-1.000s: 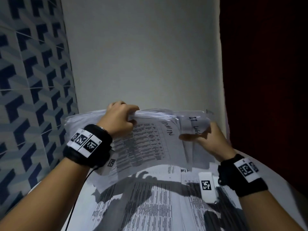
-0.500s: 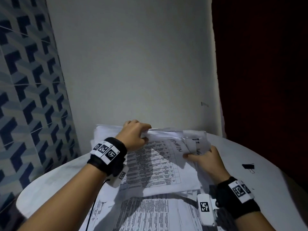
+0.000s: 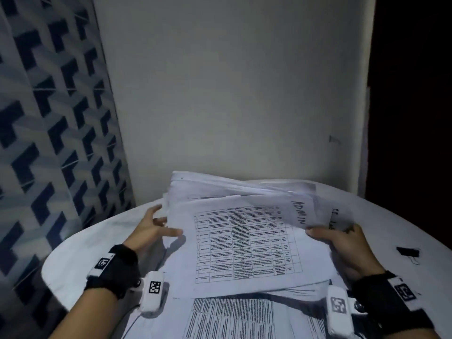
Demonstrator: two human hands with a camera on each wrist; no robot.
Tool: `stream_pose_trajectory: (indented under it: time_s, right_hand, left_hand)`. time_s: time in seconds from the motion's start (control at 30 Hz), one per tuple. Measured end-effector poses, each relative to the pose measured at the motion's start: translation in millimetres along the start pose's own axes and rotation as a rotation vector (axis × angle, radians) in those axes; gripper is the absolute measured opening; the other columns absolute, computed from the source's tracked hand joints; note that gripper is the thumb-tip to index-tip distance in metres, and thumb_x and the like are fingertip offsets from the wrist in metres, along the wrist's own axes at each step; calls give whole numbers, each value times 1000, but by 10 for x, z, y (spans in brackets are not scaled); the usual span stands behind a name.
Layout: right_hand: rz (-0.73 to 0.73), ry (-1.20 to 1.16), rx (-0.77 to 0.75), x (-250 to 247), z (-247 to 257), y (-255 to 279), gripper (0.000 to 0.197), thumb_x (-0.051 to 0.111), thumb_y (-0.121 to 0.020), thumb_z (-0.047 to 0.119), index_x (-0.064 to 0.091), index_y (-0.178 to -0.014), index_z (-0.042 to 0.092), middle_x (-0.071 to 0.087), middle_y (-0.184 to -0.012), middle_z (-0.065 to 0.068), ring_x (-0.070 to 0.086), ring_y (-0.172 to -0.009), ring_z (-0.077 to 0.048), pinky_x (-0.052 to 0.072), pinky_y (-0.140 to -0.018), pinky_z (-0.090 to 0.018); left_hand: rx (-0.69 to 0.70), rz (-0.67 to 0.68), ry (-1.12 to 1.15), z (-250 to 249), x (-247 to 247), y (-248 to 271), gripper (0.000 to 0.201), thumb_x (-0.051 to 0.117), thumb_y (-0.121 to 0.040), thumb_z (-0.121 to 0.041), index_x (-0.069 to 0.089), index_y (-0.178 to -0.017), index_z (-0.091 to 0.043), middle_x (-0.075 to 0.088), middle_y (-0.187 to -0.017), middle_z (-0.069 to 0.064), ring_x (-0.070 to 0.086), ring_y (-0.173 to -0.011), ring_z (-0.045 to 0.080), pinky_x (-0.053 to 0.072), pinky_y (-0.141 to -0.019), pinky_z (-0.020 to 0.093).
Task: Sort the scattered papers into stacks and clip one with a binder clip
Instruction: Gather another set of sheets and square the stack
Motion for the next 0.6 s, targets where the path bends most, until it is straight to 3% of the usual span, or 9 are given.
stream_pose_trajectory:
  time_s: [0.03,0.1,0.17,0.23,0.33,0.4,0.47,0.53,0.6]
  right_hand:
    - [-5,-11,27,3,-4,-15,42,75,-69,-18,74,-109,-4,77,-107,-19,74,-101,-40,58,-92,-51]
    - [-4,-41,81,20,-33,-63,46,77,-68,-15,74,-113,-2,76,-111,-21,73,-103,-40,52,-100,-59]
    - [-22,-47,113,38,2,-102,48,79,-68,-12,73,-115,-3,75,-113,-21,73,-104,-40,49,-102,-61]
    - [-59,-33,76,72,131,-115,45,79,-71,-11,72,-114,-3,76,-111,-20,74,-102,-38,51,-101,-59]
    - [-139,79,-114,157,397,-89,24,81,-77,-3,77,-98,8,80,-99,-6,76,-96,-27,57,-94,-45]
    - [-147,204,-269,258,559,-7,16,81,-82,5,77,-85,21,79,-84,13,74,-84,-10,58,-80,-30]
    - [-136,227,-358,324,616,66,22,79,-86,6,76,-86,28,77,-79,21,72,-79,-1,57,-74,-20]
    - [-149,194,-316,309,537,101,25,78,-84,1,75,-90,25,77,-81,23,72,-79,3,57,-71,-13]
    - [-159,173,-206,246,365,114,28,78,-81,-5,76,-99,17,79,-89,16,75,-83,-2,57,-72,-15]
  left_hand:
    - [-13,54,-15,-5,48,-37,88,88,-60,2,49,-137,-11,69,-124,16,71,-107,28,57,-77,29]
    - [12,154,-95,-48,106,-138,57,84,-63,1,65,-116,-2,76,-106,13,74,-92,28,57,-79,32]
    - [36,189,-108,-127,126,-224,43,85,-66,-1,69,-106,2,76,-103,13,71,-95,31,54,-91,40]
    - [93,140,-65,-278,161,-260,43,83,-73,0,71,-114,-1,76,-113,11,71,-107,29,54,-98,41]
    - [269,-39,-5,-589,278,-168,31,78,-80,2,73,-111,-4,78,-108,7,74,-100,19,59,-86,29]
    - [374,-110,17,-716,350,-85,18,77,-84,-4,76,-100,-11,78,-100,2,74,-93,17,58,-88,35]
    - [435,-134,47,-747,383,-1,12,79,-85,-11,75,-95,-17,79,-93,-5,73,-90,17,57,-85,36]
    - [428,-126,74,-672,376,63,16,80,-83,-12,75,-98,-15,80,-94,-4,74,-90,18,57,-83,35]
    - [386,-99,84,-505,345,91,27,80,-80,-4,74,-105,-10,80,-100,0,75,-93,20,58,-86,37]
Point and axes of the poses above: each hand's wrist, its own y-axis away from the middle knuckle, its own x-axis out of the palm, z = x × y, the point moved 3 cm from there along -y, towards the middle knuckle
